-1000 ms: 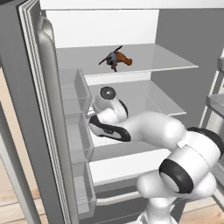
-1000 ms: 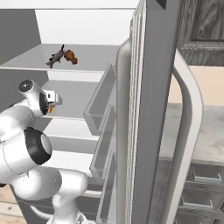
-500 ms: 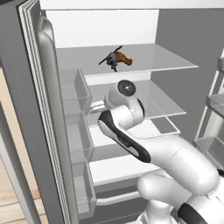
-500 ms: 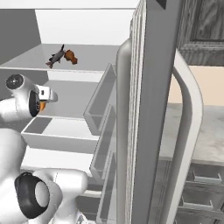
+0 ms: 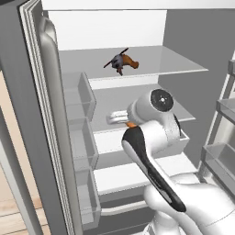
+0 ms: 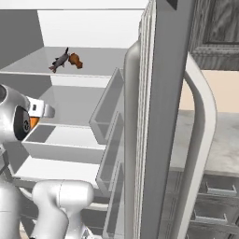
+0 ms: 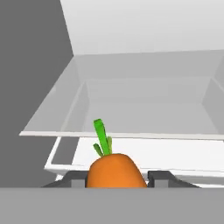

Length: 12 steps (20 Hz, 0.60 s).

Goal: Gather the carrot and potato from the fridge and place them on a tray on the dining counter. Then gather the fish and chicken drumstick from the fridge and place them on the other tray.

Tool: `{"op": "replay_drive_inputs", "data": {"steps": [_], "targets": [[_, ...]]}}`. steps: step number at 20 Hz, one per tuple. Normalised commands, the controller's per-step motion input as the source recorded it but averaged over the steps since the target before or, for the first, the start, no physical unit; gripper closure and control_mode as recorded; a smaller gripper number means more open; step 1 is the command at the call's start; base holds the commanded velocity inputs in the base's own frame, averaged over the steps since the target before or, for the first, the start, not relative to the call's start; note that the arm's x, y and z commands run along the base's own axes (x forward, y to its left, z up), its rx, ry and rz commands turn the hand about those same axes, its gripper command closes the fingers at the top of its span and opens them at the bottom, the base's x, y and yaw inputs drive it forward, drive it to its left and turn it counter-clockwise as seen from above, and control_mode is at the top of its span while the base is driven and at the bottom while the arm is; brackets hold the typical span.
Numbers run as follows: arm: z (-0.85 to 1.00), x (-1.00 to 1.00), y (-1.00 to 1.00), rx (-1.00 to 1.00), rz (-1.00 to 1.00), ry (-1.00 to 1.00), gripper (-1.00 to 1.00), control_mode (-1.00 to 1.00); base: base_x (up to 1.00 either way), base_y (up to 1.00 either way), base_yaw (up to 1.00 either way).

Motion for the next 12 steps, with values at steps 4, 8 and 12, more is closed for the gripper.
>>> {"op": "replay_drive_inputs", "data": {"steps": [4, 8, 12], "targets": [[0.62, -1.00, -0.29, 0.12, -0.07, 0.02, 1.00, -1.00, 0.00, 0.00, 0.00], [0.74, -1.00, -0.28, 0.12, -0.08, 0.03, 1.00, -1.00, 0.00, 0.00, 0.00], [0.66, -1.00, -0.28, 0.09, -0.09, 0.03, 1.00, -1.00, 0.00, 0.00, 0.00]]}}
